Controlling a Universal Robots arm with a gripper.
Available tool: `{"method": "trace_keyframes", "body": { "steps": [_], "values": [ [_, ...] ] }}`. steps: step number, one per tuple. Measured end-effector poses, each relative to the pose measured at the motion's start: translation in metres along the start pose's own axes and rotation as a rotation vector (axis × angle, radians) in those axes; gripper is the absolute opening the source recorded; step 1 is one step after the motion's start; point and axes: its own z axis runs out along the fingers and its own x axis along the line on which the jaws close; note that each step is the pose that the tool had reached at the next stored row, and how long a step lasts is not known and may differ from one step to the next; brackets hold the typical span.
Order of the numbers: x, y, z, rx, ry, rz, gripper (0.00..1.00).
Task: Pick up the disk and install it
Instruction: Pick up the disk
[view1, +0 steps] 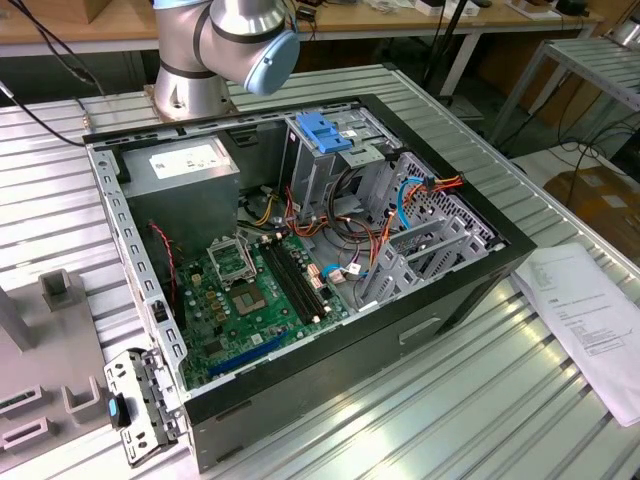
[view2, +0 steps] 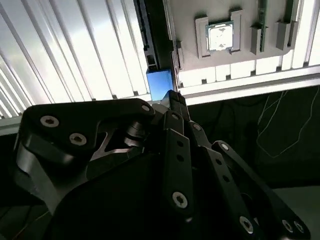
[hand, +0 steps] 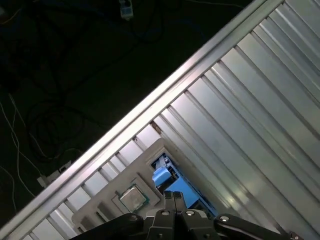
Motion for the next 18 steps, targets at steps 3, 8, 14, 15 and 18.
{"method": "trace_keyframes", "body": {
  "steps": [3, 8, 14, 15, 18],
  "values": [
    [0.0000, 0.0000, 0.0002, 0.0021, 0.0017, -0.069, 0.11],
    [0.0000, -0.0001, 0.0012, 0.0223, -0.0048, -0.190, 0.11],
    [-0.0004, -0.0005, 0.0026, 0.0232, -0.0038, -0.356, 0.11],
    [-0.0004, -0.0006, 0.0030, 0.0225, -0.0029, -0.395, 0.11],
    [-0.0005, -0.0008, 0.0041, 0.0214, -0.0011, -0.497, 0.36]
  ]
}}
